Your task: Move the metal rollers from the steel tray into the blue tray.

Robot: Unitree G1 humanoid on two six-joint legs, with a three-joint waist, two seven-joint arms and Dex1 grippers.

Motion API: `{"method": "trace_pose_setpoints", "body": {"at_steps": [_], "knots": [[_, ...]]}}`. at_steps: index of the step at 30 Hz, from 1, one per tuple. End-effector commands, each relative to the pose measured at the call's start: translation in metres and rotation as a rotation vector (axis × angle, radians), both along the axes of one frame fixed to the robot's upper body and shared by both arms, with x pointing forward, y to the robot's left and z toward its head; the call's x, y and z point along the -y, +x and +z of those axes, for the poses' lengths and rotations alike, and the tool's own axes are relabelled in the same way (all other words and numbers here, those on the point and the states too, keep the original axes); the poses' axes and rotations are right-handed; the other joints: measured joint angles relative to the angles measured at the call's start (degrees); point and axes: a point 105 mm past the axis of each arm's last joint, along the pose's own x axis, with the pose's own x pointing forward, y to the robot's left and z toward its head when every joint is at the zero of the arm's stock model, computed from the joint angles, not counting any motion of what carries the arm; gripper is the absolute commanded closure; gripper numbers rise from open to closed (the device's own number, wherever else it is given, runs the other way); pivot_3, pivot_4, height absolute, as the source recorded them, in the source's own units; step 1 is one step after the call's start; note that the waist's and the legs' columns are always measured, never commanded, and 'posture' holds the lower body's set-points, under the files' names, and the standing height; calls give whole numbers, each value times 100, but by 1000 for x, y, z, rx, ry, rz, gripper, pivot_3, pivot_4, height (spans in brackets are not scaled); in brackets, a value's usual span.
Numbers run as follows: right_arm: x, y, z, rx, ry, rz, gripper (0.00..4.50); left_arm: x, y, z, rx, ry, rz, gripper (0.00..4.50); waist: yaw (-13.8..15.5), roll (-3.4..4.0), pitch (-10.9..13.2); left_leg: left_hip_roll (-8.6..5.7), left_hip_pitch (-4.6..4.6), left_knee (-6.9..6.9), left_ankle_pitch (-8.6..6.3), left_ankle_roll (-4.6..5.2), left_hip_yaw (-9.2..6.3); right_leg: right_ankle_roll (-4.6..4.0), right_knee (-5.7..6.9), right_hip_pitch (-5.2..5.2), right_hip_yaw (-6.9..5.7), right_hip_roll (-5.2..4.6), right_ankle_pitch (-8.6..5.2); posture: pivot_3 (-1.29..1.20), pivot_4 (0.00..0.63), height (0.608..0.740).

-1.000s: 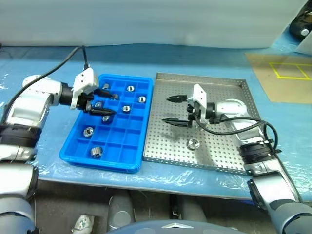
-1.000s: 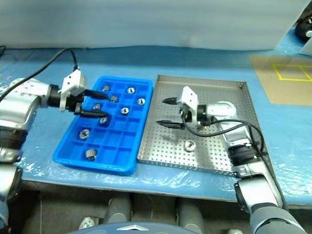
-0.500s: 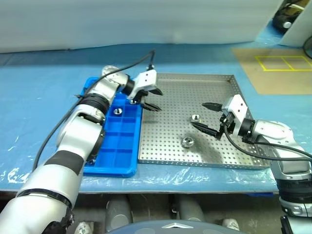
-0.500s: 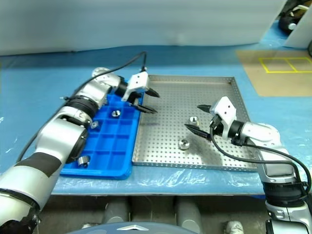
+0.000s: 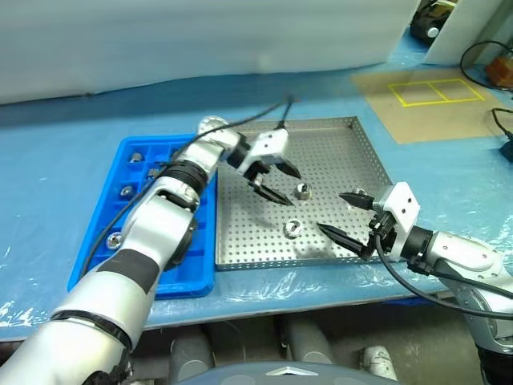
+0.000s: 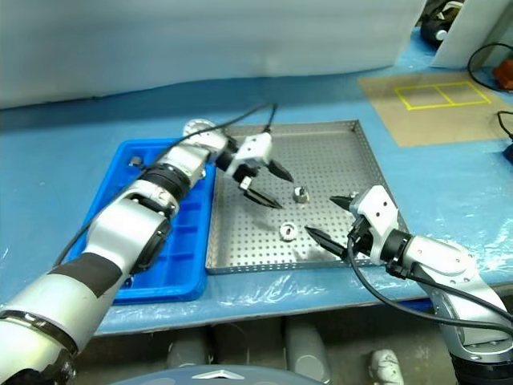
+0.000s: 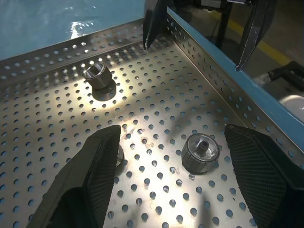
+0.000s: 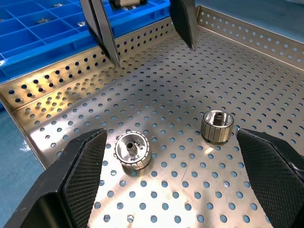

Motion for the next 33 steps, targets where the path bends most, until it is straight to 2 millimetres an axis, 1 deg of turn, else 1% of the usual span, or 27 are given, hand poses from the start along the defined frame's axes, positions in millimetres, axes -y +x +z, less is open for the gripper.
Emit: {"method": "trace_pose_setpoints", "body": {"at_steps": [1, 4, 5, 7, 8, 10, 13, 15, 16, 19, 21, 24, 27, 30, 33], "knots": [[1, 5, 11, 40, -4, 19, 0, -34, 1, 14, -113, -67, 80, 829, -11, 1, -1, 0, 2, 0, -1, 1, 4, 0, 1, -1, 4, 1, 0, -550, 150, 740], [1, 9, 9, 27, -15, 49, 0, -65, -15, 7, -146, -9, 84, 829, 0, 5, -2, 2, 14, -6, -4, 5, 9, -1, -2, -6, 9, 2, 0, -520, 150, 740], [2, 10, 9, 24, -16, 57, 0, -69, -20, 6, -152, 4, 77, 829, 7, 6, -2, 2, 15, -8, -6, 7, 10, -1, -3, -11, 8, 2, -1, -501, 150, 740], [-2, 14, 1, -5, -10, 90, 0, -78, -31, 14, -197, -17, 76, 829, 72, 6, -2, 4, 5, -11, -9, 12, 10, -2, -7, -14, 4, 1, -1, -467, 150, 740], [-4, 16, -4, -19, -13, 103, 0, -80, -39, 15, -215, -24, 59, 829, 104, 6, -1, 3, -1, -10, -10, 14, 11, -3, -9, -14, 3, 0, -2, -460, 150, 740], [-8, 19, -14, -41, -12, 125, 0, -80, -53, 12, -216, -20, 21, 829, 182, 6, -2, 2, 1, -9, -13, 18, 19, -3, -10, -14, 5, -5, -2, -433, 150, 740], [-13, 23, -35, -97, -36, 164, 0, -74, -58, 9, -214, -43, 20, 829, 269, 9, -3, 3, 8, -10, -12, 17, 30, -4, -7, -14, 7, -8, -3, -392, 150, 740], [-9, 23, -48, -127, -74, 184, 0, -72, -64, 6, -205, -37, 8, 829, 298, 8, -3, 3, 12, -8, -9, 12, 31, -3, -4, -14, 7, -8, -2, -372, 150, 740], [-6, 25, -51, -139, -72, 179, 0, -73, -68, 6, -202, -31, 2, 829, 303, 8, -3, 4, 14, -8, -8, 10, 31, -3, -2, -14, 8, -8, -2, -363, 150, 740], [1, 33, -53, -149, -55, 165, 0, -78, -70, 5, -181, -16, 17, 829, 304, 9, -3, 6, 17, -9, -7, 7, 31, -3, 1, -14, 8, -7, -2, -347, 150, 740], [2, 36, -56, -149, -65, 171, 0, -81, -70, 6, -179, -14, 38, 829, 294, 9, -3, 6, 19, -9, -6, 7, 32, -2, 2, -15, 10, -6, -2, -328, 150, 740], [-7, 39, -59, -149, -63, 202, 0, -85, -74, 7, -176, -15, 49, 829, 297, 10, -4, 8, 23, -13, -5, 4, 33, -2, 4, -16, 10, -4, -2, -312, 150, 740], [-17, 39, -64, -165, -59, 244, 0, -87, -71, 8, -171, -23, 82, 829, 319, 10, -4, 8, 18, -15, -5, 4, 33, -2, 2, -21, 8, -4, -2, -294, 150, 740], [-25, 34, -73, -205, -65, 281, 0, -87, -70, 7, -166, -20, 91, 829, 340, 11, -4, 7, 17, -15, -5, 5, 33, -2, 2, -21, 7, -6, -2, -280, 150, 740], [-27, 30, -79, -224, -76, 305, 0, -89, -71, 6, -168, -15, 97, 829, 364, 10, -4, 5, 15, -15, -6, 6, 33, -2, 0, -21, 7, -7, -2, -269, 150, 740]]}}
